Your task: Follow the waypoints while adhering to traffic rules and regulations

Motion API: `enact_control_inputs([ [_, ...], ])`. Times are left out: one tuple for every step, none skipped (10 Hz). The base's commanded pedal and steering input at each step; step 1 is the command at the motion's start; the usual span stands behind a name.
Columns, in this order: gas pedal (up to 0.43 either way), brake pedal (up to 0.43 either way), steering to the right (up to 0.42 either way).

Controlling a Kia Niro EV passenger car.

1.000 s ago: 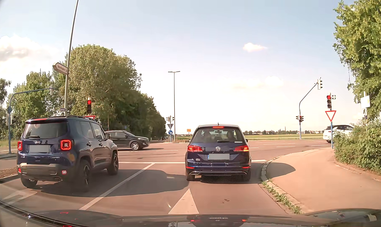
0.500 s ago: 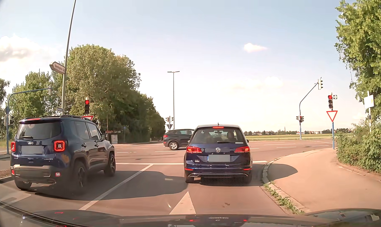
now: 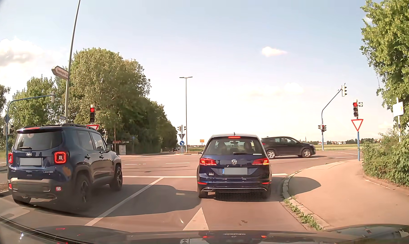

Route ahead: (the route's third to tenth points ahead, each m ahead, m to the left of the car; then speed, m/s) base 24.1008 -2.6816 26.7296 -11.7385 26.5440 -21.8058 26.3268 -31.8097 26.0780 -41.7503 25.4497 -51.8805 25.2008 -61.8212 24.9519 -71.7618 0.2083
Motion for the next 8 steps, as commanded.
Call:
enact_control_inputs([
  [0.000, 0.061, 0.024],
  [0.000, 0.024, 0.023],
  [0.000, 0.018, 0.023],
  [0.000, 0.018, 0.023],
  [0.000, 0.018, 0.023],
  [0.000, 0.018, 0.022],
  [0.000, 0.018, 0.021],
  [0.000, 0.018, 0.020],
])
